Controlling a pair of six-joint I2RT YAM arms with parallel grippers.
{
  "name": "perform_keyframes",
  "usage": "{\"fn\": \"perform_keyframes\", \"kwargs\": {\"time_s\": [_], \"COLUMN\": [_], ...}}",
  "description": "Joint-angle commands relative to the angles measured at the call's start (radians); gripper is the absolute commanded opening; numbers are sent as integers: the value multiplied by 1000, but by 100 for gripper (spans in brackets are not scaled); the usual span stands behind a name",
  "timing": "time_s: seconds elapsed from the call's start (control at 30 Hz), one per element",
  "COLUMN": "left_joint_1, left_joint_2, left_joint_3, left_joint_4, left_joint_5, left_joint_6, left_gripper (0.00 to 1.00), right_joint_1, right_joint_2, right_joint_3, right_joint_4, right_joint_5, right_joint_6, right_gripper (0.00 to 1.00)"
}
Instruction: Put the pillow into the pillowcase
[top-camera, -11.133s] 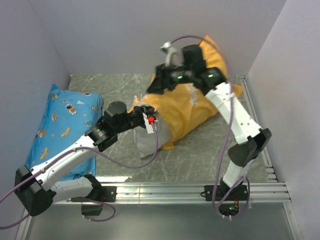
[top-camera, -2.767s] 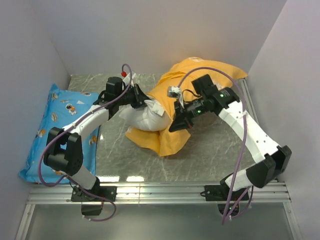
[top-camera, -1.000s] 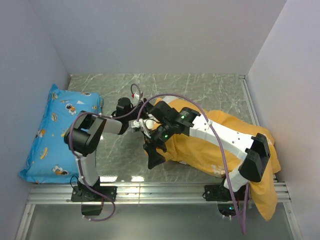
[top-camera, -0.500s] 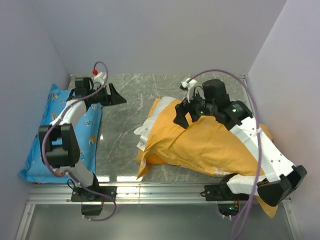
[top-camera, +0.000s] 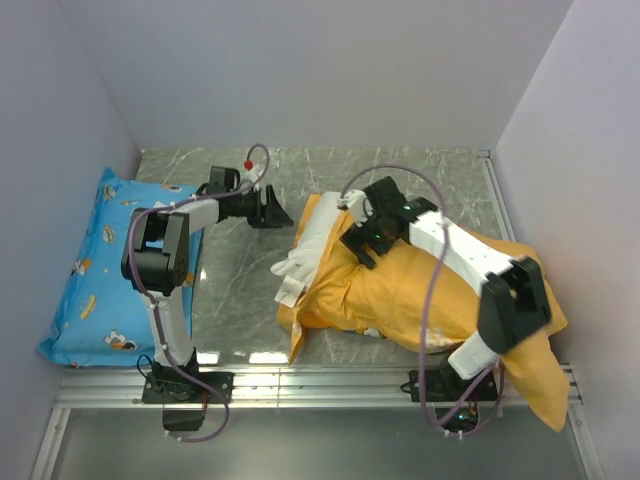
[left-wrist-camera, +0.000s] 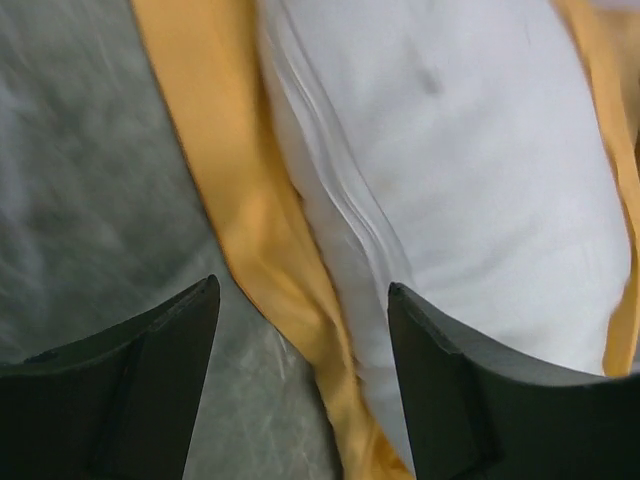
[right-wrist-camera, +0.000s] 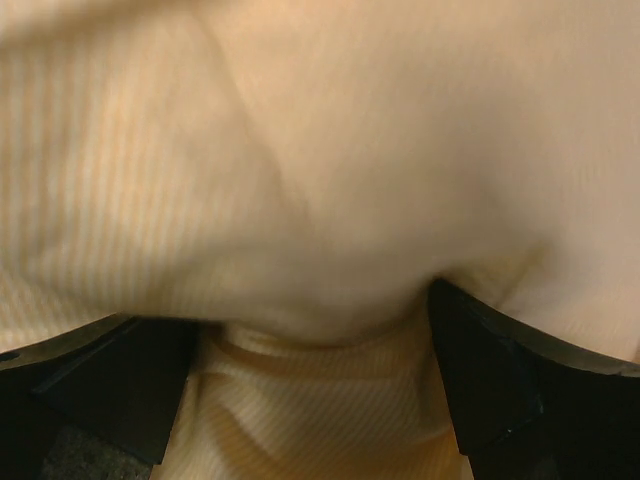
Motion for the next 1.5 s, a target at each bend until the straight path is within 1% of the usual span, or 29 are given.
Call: {"fn": "perform_keyframes", "kwargs": {"time_s": [0.0,0.03,0.07,0.17,0.2,0.23,0.27,0.33,0.37,0.4,0.43,0.47,0.5,0.53,0.57,0.6,0.63,0.7,0.73,0.77,0.83,0.87,0.97,1.13,1.23,1.3,1.37,1.4,1.47], "left_joint_1": [-25,-57,-77,-151,-165,-188,-196,-208,-202,-187,-135,-92,13,72,127,214,237,246,246,243,220,212,186,151,119,100,103,123,142], "left_joint_2": [-177,-202,-229,-341,-396,-423,-446,-499,-518,-554,-576,-608,-619,-619,-598,-578,-557,-488,-466,-426,-376,-318,-228,-127,-102,-119,-133,-133,-141], "left_joint_3": [-171,-208,-244,-376,-434,-457,-480,-505,-502,-481,-470,-439,-422,-398,-329,-286,-249,-166,-151,-138,-112,-71,-36,-26,-34,-60,-94,-104,-143], "left_joint_4": [136,182,196,277,294,302,317,264,153,97,4,-137,-220,-295,-457,-519,-550,-584,-566,-539,-477,-475,-417,-327,-298,-247,-210,-172,-115], "left_joint_5": [116,129,142,144,144,139,141,139,142,156,168,190,214,227,228,183,144,48,2,-14,-72,-71,-62,-65,-78,-109,-105,-68,-26], "left_joint_6": [-31,-39,-45,-81,-85,-91,-100,-63,7,59,113,227,275,338,448,504,558,599,621,624,623,627,589,529,534,526,475,451,356], "left_gripper": [72,70,70,68,67,67,67,68,69,70,74,75,77,78,79,80,81,81,82,83,84,84,84,83,83,84,84,84,84], "right_joint_1": [26,35,59,93,105,107,109,107,107,93,83,63,13,-15,-38,-57,-75,-69,-34,4,84,172,269,366,420,449,460,466,469], "right_joint_2": [247,286,350,424,418,397,320,217,117,70,-18,-60,-100,-158,-182,-200,-222,-219,-185,-162,-90,-69,17,209,301,329,347,349,355], "right_joint_3": [194,255,371,570,590,587,518,392,256,194,81,30,-39,-60,-69,-62,-14,79,201,259,370,388,428,526,532,473,411,346,298], "right_joint_4": [159,157,145,73,58,59,74,96,99,85,75,58,47,33,19,15,12,-42,-71,-117,-137,-124,-67,-47,-65,-71,-55,-36,19], "right_joint_5": [113,92,72,5,-26,-51,-101,-120,-112,-91,-70,-44,-21,-2,15,38,44,17,-37,-54,-19,5,16,65,159,255,295,343,372], "right_joint_6": [-202,-217,-231,-246,-239,-231,-231,-262,-269,-304,-317,-326,-354,-367,-386,-385,-374,-299,-259,-186,-151,-138,-127,-139,-96,-32,25,34,46], "right_gripper": [98,98,98,99,99,99,99,99,99,99,99,99,100,100,100,100,100,100,100,100,100,100,100,100,100,100,100,100,100]}}
